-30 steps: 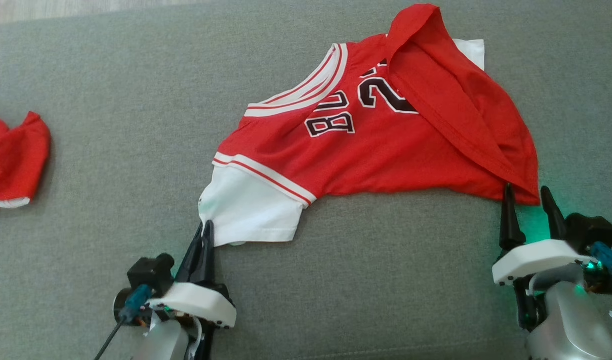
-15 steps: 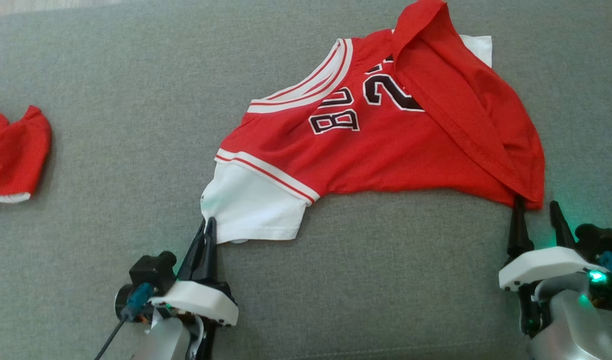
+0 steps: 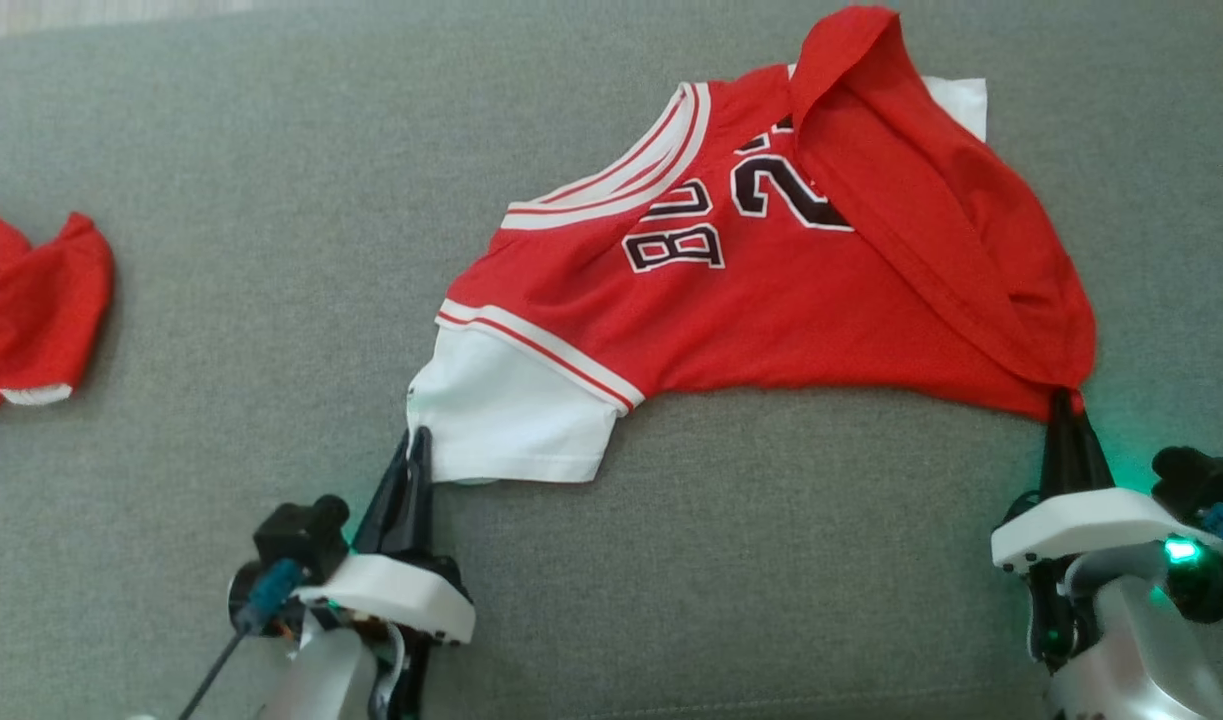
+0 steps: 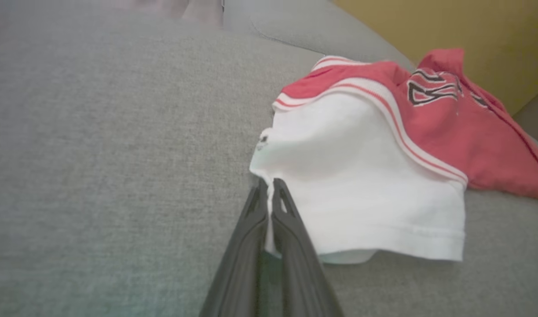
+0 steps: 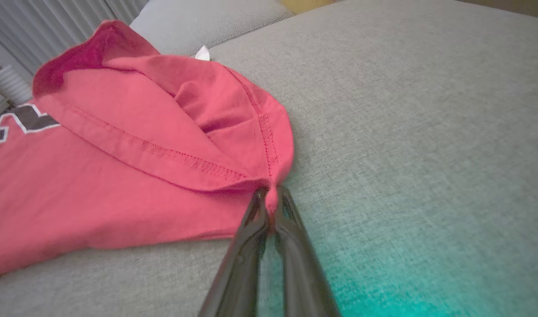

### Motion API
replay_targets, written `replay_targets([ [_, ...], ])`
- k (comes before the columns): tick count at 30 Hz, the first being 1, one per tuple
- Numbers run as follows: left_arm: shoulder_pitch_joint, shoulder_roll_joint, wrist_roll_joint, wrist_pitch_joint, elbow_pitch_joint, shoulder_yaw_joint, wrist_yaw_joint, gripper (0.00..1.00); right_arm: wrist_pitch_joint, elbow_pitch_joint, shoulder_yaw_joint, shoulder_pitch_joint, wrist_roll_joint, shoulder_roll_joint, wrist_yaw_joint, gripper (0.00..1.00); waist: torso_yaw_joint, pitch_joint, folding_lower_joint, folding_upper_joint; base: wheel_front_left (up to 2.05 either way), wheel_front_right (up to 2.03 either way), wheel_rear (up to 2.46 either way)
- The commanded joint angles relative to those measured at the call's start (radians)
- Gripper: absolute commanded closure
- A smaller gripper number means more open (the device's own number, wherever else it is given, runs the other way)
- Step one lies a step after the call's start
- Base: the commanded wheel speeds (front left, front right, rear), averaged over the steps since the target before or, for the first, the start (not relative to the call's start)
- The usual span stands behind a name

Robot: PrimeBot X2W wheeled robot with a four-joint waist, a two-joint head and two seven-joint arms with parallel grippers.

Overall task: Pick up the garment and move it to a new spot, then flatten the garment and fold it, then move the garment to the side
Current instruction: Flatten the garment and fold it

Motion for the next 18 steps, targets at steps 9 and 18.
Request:
replay_targets([
  [9, -0.014, 0.008, -0.004, 0.002, -0.249, 0.139, -0.005, 1.00, 0.002, -0.198, 0.167, 0.010, 0.270, -0.002, -0.001, 1.00, 0.004, -0.131, -0.0001, 0.0000, 0.00, 0.00, 0.00],
  [18, -0.260, 0.120, -0.038, 0.002, -0.408, 0.173, -0.005, 1.00, 0.008, -0.287, 0.300, -0.169, 0.549, -0.002, -0.001, 1.00, 0.018, -0.262, -0.0001, 0.0000, 0.00, 0.00, 0.00],
])
